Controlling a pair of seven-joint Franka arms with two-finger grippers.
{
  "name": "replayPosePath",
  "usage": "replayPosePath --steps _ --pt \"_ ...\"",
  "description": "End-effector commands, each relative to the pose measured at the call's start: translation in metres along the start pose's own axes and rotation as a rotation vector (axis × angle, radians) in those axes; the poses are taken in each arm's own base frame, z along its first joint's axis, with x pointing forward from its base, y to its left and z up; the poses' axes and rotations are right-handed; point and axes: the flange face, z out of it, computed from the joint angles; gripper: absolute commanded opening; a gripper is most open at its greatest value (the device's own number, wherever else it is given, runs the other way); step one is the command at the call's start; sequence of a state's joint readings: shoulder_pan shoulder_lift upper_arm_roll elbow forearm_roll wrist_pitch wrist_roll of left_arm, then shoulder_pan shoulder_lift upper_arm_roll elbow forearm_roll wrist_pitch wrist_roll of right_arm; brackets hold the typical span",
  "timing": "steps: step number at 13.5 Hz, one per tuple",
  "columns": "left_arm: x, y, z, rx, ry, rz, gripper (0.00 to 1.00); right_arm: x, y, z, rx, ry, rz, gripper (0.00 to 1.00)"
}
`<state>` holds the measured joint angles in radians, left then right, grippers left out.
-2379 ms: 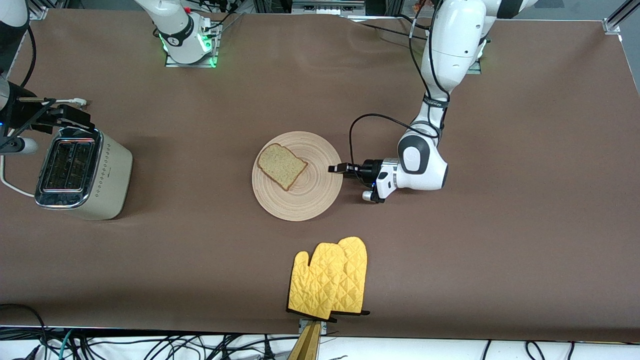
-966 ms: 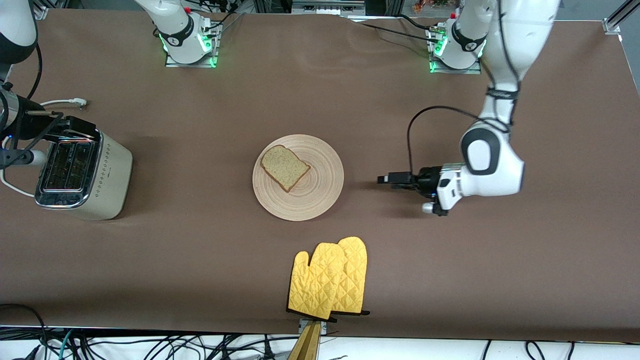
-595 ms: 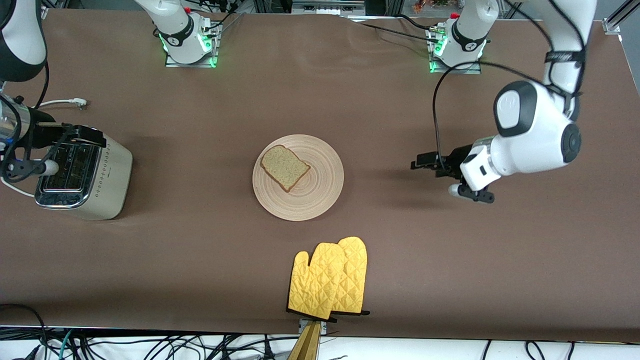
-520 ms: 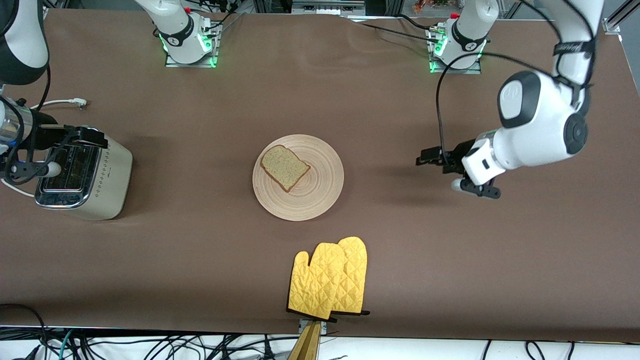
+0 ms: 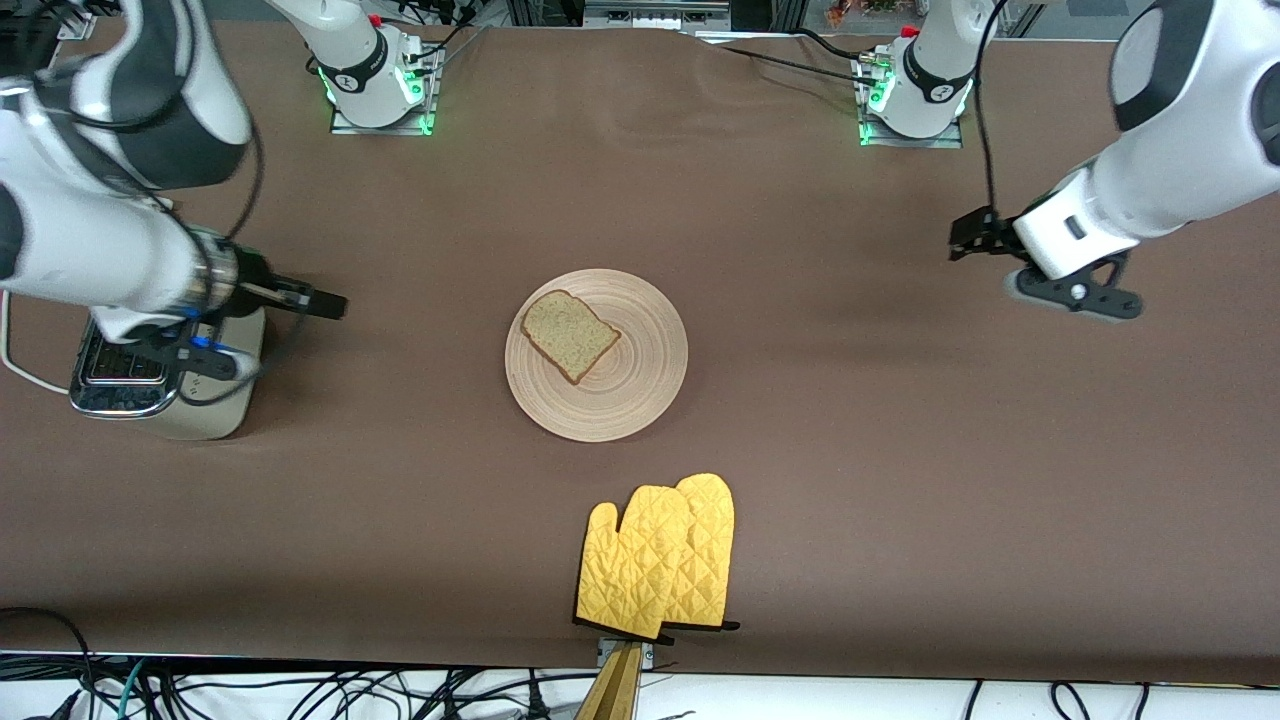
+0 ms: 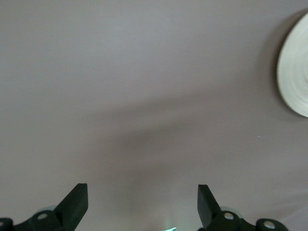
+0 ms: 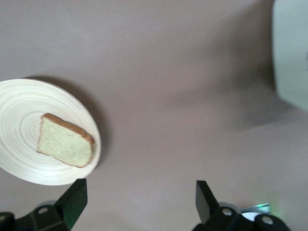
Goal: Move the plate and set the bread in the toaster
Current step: 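Lower the right gripper over the bread slice on the plate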
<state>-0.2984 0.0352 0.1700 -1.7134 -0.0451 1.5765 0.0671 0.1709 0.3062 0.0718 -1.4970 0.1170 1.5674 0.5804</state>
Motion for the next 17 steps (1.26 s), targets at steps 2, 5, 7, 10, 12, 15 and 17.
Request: replayPosePath --steps 2,5,7,10,12,15,17 --pt "-0.016 -0.027 -0.043 0.097 0.039 -0.025 1.00 -0.020 -0.069 0.041 0.006 0.023 0.197 1.00" --pt "-0.014 -0.042 -0.051 0.092 0.099 -0.045 1.00 -0.037 -0.120 0.093 -0.001 0.037 0.318 1.00" --pt "-0.014 -0.045 -0.046 0.085 0.090 -0.050 1.00 -0.046 -0.133 0.121 0.001 0.046 0.391 1.00" --pt "-0.014 -0.053 -0.041 0.030 0.089 -0.072 1.00 -0.049 -0.128 0.157 -0.008 0.045 0.400 1.00" --pt "-0.013 -0.056 -0.038 0.023 0.094 -0.078 1.00 -0.059 -0.133 0.181 -0.012 0.039 0.385 1.00" --pt "-0.013 -0.056 -0.038 0.022 0.093 -0.089 1.00 -0.065 -0.130 0.211 -0.006 0.042 0.380 1.00" --pt "-0.013 -0.055 -0.038 0.022 0.090 -0.095 1.00 -0.070 -0.130 0.226 0.009 0.053 0.373 1.00"
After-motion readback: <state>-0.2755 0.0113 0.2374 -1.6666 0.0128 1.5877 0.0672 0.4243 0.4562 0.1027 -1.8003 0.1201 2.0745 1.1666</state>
